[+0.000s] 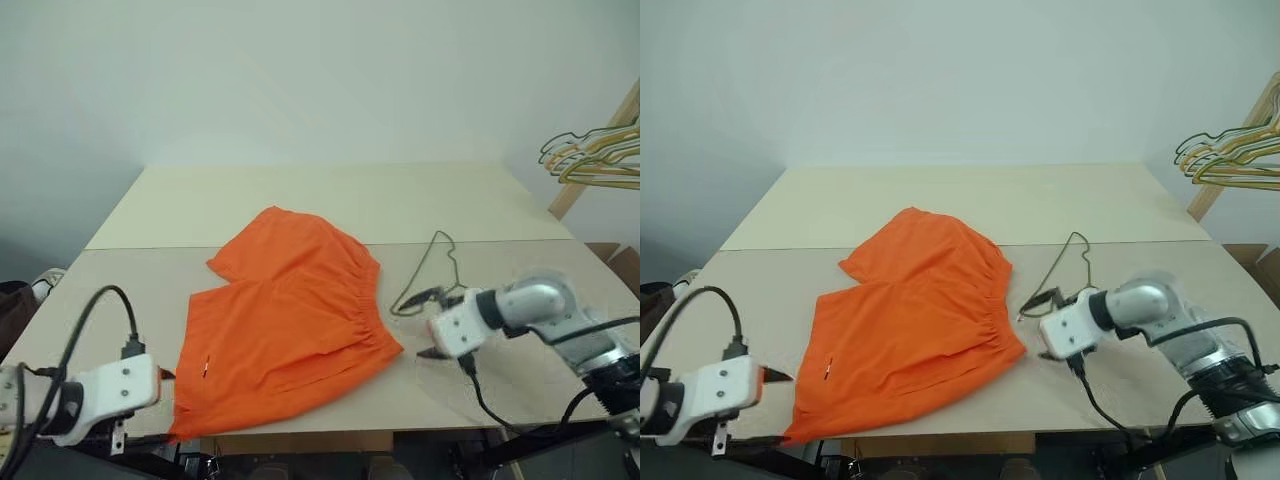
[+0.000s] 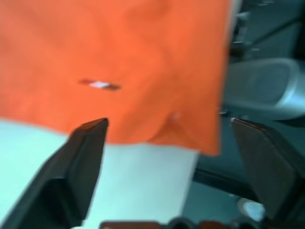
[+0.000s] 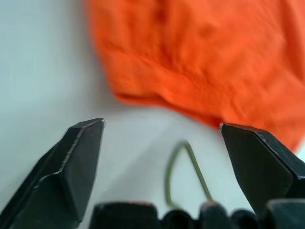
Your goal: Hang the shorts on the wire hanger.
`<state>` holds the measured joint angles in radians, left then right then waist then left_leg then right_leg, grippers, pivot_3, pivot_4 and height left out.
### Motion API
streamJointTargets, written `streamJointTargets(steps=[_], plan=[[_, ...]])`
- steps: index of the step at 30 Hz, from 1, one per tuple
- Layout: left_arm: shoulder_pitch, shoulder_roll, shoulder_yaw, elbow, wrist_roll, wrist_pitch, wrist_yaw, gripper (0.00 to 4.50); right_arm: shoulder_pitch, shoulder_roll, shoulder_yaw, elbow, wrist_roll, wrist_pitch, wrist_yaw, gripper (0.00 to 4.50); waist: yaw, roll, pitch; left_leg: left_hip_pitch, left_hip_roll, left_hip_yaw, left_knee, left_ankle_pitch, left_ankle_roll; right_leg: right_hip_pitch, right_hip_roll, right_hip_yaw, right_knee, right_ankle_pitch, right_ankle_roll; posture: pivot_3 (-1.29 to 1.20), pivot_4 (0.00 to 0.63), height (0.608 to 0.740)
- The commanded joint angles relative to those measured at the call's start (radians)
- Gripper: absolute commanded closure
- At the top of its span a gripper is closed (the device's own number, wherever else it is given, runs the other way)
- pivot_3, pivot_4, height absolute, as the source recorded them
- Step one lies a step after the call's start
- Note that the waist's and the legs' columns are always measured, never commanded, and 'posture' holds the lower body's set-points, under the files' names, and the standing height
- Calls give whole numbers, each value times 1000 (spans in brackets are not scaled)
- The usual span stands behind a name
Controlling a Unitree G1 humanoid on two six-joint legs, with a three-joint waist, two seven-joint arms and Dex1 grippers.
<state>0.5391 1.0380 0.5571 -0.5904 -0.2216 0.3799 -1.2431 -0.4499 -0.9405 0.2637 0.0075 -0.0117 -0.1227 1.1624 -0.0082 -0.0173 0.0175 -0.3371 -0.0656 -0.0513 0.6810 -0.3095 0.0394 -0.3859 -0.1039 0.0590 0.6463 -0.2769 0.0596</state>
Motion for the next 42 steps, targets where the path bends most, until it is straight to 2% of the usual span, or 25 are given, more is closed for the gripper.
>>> streamJointTargets(steps=[1, 3, 5, 8, 11, 14, 18, 25, 32, 34, 38, 42], plan=[[-127, -57, 77, -31, -223, 54, 11, 17, -52, 86, -82, -34, 46, 305, -123, 174, 1, 0, 0, 0, 1, 0, 0, 0, 0, 0, 0, 0, 0, 0, 0, 2, 0, 740], [-209, -76, 66, -45, -309, 91, 40, 17, -68, 158, -89, -36, 20, 437, -212, 174, 1, 0, 0, -1, 1, 0, 0, 0, 0, -1, 0, -1, -1, 0, -1, -4, 0, 740], [-261, -81, 27, -48, -334, 100, 59, 17, -89, 232, -76, -27, -25, 574, -306, 174, -1, 0, 0, -1, 1, 0, 0, 0, -1, -2, 0, -1, 0, 1, -1, -10, 0, 740], [-303, -68, -60, -36, -303, 83, 75, 17, -107, 359, -54, 11, -80, 734, -454, 174, -5, 1, -1, -3, 0, 0, -1, 0, -2, -2, -1, 0, 1, 1, -1, -21, 0, 740], [-328, -59, -126, -15, -260, 60, 92, 17, -102, 434, -43, 39, -118, 787, -545, 174, -8, 1, -1, -8, 0, 0, -1, 2, -4, -6, 1, 0, 2, 1, -2, -23, 0, 740], [-339, -57, -144, -8, -260, 56, 92, 17, -92, 448, -38, 44, -144, 807, -583, 174, -10, 1, -1, -16, 0, 0, 0, 6, -11, -17, 2, 0, 3, 2, -3, -27, 0, 740], [-344, -52, -162, 6, -244, 44, 88, 17, -63, 406, 3, 35, -175, 821, -569, 174, -12, 1, -1, -17, 0, 0, -1, 8, -15, -17, 4, 0, 3, 2, -3, -32, 0, 740], [-355, -42, -196, 44, -217, 11, 83, 17, 4, 280, 77, -19, -238, 792, -502, 174, -15, 1, -1, -16, 2, 0, 0, 4, -8, -16, 6, 1, 2, 3, -3, -46, 0, 740], [-363, -34, -223, 59, -194, -9, 85, 17, 73, 132, 53, -65, -251, 758, -444, 174, -8, 0, -1, -16, 2, 0, 0, 4, -7, -16, 6, 0, 1, 3, -3, -55, 0, 740], [-365, -35, -222, 59, -196, -9, 86, 17, 80, 134, 0, -87, -200, 771, -431, 174, -8, 0, -2, -16, 2, 0, 0, 4, -7, -16, 5, 0, 1, 3, -3, -58, 0, 740], [-372, -36, -230, 62, -192, -11, 87, 17, 30, 236, -154, -125, -26, 920, -396, 174, -19, 0, -1, -16, 5, 1, 0, 4, -8, -14, 8, 1, 1, 4, -5, -65, 0, 740], [-394, -37, -253, 71, -188, -12, 90, 17, -31, 298, -222, -62, 85, 957, -364, 174, -38, 0, -1, -16, 7, 1, 0, 4, -9, -14, 10, 2, 1, 5, -6, -70, 0, 740]])
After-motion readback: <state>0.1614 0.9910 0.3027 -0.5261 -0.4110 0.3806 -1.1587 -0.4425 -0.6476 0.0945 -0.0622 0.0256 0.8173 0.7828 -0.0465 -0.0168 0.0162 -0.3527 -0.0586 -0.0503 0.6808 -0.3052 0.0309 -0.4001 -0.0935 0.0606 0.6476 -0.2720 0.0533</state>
